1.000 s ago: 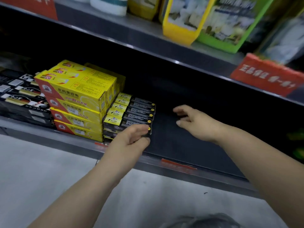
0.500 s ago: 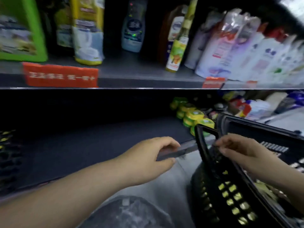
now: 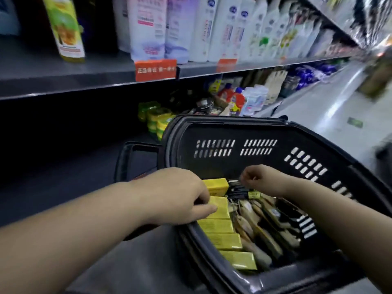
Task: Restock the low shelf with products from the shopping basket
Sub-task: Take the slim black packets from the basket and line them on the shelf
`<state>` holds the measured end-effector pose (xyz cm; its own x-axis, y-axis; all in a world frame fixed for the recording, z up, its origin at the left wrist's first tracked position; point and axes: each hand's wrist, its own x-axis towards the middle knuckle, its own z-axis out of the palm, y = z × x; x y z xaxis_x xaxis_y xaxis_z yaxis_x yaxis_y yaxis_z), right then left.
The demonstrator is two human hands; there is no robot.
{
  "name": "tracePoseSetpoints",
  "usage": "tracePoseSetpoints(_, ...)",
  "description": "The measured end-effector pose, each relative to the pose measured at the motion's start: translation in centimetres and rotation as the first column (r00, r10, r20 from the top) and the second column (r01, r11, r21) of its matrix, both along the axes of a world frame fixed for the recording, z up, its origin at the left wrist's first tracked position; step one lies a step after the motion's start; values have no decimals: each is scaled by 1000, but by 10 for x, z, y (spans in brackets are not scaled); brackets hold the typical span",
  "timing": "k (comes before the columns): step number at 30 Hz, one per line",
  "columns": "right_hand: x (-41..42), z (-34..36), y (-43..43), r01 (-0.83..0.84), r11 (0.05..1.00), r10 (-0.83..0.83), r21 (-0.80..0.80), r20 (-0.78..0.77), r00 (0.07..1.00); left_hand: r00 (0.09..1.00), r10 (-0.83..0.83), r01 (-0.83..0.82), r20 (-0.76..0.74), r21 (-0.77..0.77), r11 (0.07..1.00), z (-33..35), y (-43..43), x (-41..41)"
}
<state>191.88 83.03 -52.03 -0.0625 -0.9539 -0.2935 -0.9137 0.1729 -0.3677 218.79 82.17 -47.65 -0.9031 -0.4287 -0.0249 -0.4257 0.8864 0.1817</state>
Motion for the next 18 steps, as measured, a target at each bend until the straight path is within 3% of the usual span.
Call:
tracePoseSetpoints(5, -43, -35, -29, -50, 964, 137, 262, -326, 936, 989, 44, -40, 140, -29, 999, -7, -22, -11)
tracePoseSetpoints(9, -67, -72, -50, -15, 926, 171, 377, -386, 907, 916, 148, -136, 374, -58, 989, -13, -39, -24)
tracePoseSetpoints(12, -76, -105, -55, 14, 900, 176, 435, -391, 903, 851, 242, -264, 467, -19, 964, -19, -53, -32)
tracePoseSetpoints(15, -73, -124, -55, -14, 926, 188, 378, -427, 885, 838, 312, -412, 447, 145, 899, -27, -60, -48)
tracePoseSetpoints(18, -76, -123, -52, -21, 944, 154, 328, -385, 910, 850, 357, -506, 388, 411, 758, -37, -57, -78)
